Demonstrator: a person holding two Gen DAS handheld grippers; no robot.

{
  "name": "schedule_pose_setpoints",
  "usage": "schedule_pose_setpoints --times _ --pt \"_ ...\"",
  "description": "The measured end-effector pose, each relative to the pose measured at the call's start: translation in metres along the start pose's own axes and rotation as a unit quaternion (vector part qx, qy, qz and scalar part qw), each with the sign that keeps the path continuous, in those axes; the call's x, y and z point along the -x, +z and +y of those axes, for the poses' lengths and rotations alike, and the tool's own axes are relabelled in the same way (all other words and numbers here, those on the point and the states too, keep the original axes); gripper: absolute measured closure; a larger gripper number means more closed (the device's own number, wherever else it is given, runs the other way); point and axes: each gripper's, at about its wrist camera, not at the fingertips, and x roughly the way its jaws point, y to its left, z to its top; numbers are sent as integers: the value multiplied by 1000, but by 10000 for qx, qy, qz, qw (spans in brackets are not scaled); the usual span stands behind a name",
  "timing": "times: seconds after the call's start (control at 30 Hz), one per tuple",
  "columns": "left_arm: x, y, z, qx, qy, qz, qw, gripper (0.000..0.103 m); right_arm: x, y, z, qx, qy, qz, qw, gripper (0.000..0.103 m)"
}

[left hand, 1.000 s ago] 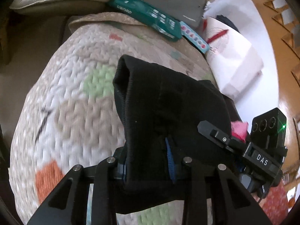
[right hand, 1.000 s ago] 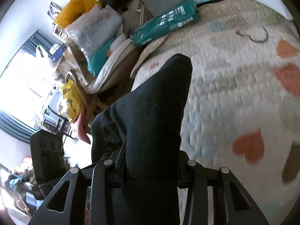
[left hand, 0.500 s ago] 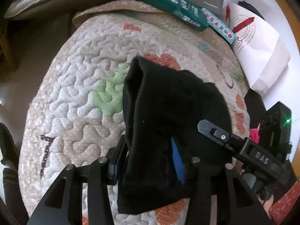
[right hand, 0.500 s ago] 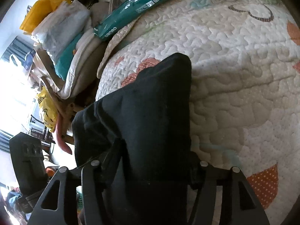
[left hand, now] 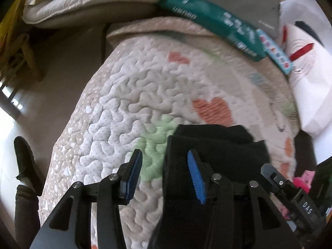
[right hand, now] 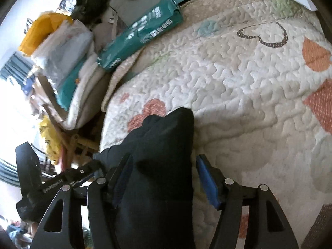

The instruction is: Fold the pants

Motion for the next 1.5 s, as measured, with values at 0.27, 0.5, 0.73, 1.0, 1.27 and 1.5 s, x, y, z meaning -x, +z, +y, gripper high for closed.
schedule_pose_setpoints --times 0.27,0.5,0.73,1.0,1.27,1.5 --pt "-5 1 8 78 85 -13 9999 43 -29 8 -5 -46 -388 216 9990 27" --pt "40 -16 25 315 -77 -67 9995 43 24 -4 -1 140 -193 -114 9996 27" --pt "108 -85 32 12 -101 -80 9999 42 89 -65 -9 72 39 -160 9998 27" --pt "168 -190 27 -168 64 -320 9993 40 145 -167 -2 182 294 -157 9993 26" --pt "198 -259 6 -814 1121 -1144 9837 38 166 -234 19 1095 -446 -807 9897 26" --pt "208 -279 -8 -1177 1376 -1515 9717 32 166 -246 20 1310 -523 -970 9852 26"
